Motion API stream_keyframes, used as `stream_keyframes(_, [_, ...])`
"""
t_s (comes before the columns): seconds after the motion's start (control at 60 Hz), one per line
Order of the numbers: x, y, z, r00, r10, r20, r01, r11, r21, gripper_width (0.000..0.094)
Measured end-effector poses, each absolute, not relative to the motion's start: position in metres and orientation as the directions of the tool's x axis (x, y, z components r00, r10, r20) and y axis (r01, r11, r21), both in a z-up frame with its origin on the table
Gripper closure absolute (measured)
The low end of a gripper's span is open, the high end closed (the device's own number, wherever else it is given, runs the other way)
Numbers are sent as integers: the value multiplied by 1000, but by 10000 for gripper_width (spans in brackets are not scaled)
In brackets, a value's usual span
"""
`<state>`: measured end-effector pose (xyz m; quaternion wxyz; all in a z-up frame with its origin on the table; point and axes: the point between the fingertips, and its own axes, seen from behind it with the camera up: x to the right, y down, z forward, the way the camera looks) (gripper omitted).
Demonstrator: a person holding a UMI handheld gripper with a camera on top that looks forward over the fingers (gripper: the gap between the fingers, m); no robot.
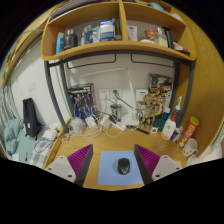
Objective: Arrange mouse
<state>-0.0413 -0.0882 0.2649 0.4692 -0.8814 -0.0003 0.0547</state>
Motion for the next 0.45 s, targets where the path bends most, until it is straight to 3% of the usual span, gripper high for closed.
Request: stream_keyframes(0.45, [-60,-117,244,990,61,-126,-65,-599,-798,109])
